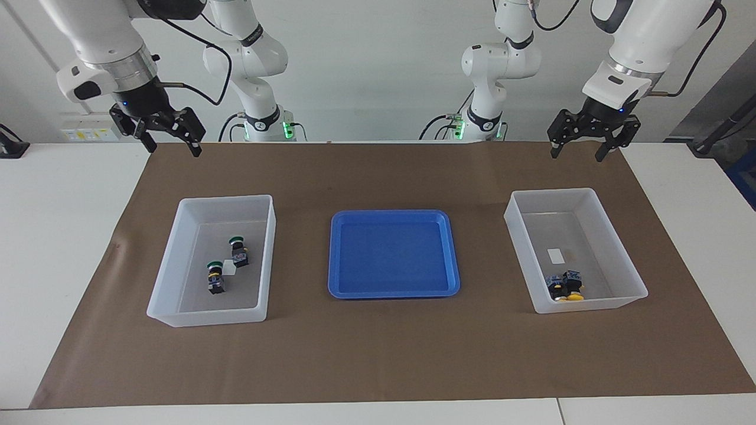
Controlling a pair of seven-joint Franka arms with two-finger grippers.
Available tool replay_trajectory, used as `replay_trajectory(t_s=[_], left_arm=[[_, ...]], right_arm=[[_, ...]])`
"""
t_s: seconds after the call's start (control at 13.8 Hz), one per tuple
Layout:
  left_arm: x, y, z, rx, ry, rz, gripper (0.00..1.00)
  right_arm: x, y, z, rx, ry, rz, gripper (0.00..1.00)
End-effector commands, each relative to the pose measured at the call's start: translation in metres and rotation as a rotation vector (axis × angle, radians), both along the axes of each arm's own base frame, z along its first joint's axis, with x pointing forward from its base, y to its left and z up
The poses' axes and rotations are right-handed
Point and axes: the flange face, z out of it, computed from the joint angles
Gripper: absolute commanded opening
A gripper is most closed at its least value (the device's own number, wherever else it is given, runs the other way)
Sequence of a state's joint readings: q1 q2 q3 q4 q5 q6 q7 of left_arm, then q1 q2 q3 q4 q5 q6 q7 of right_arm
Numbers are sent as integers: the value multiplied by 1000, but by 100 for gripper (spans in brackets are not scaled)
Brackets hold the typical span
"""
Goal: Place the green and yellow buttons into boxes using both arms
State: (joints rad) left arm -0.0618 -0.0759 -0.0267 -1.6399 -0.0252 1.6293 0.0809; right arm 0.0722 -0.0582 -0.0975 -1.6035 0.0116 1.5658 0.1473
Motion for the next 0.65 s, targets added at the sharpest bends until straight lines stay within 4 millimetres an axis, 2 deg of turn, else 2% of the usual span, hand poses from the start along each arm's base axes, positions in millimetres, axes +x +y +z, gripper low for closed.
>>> replay_trajectory(t_s=[0.0, 0.58], left_arm=[[4, -1, 2, 24, 22, 10, 100], [2, 0, 1, 25, 27, 14, 100]], right_arm=[[-4, 1, -1, 3, 7, -10, 100], [-4, 1, -1, 3, 7, -10, 100]])
